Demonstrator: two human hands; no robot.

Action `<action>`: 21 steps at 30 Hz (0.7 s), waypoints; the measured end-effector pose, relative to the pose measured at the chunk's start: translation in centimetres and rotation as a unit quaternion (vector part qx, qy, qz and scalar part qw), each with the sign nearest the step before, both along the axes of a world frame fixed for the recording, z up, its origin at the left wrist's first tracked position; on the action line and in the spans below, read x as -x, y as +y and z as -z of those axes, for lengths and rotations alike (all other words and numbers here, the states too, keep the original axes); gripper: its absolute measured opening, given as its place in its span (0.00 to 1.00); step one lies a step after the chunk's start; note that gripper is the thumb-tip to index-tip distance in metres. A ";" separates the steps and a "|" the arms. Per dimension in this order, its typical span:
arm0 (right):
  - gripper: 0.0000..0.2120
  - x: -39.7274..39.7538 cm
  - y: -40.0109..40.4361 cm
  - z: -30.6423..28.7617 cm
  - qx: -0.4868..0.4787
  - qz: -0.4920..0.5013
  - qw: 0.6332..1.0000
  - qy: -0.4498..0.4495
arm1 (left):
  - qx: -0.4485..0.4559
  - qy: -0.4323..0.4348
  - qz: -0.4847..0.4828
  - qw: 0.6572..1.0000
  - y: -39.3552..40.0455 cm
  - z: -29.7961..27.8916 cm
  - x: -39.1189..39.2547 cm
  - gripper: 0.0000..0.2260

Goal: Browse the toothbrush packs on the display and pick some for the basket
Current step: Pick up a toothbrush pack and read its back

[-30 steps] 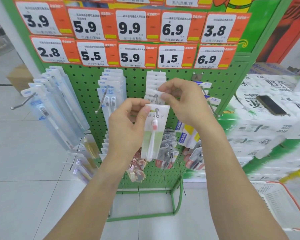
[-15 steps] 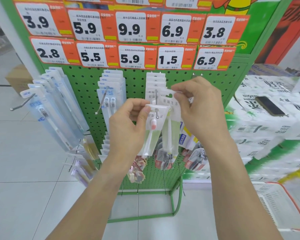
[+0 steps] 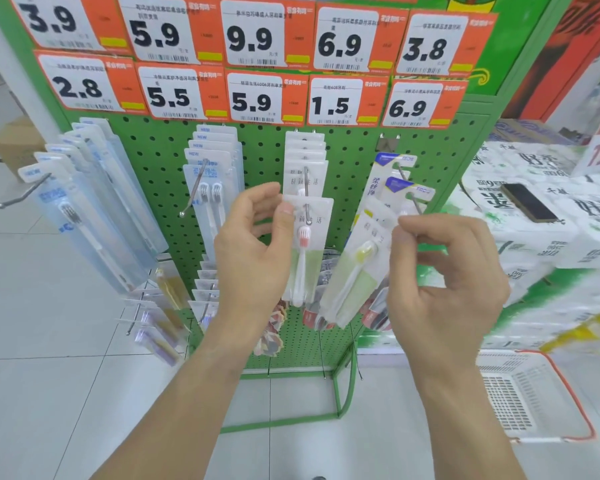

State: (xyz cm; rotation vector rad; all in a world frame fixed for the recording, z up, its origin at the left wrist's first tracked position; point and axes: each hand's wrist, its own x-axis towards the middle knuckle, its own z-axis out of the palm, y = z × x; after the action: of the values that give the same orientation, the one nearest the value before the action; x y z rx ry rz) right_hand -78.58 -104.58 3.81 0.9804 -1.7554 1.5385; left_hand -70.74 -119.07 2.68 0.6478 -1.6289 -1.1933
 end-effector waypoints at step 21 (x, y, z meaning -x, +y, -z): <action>0.05 -2.3 0.3 11.0 -0.047 -0.228 0.843 -0.486 | -0.326 -0.139 0.242 0.903 4.2 10.3 -7.7 0.10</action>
State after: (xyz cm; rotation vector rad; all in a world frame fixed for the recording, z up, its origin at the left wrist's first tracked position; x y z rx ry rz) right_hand -76.30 -104.33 -7.22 0.7147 -2.3702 2.5868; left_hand -63.07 -114.88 -7.59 0.8837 -1.6664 -2.1434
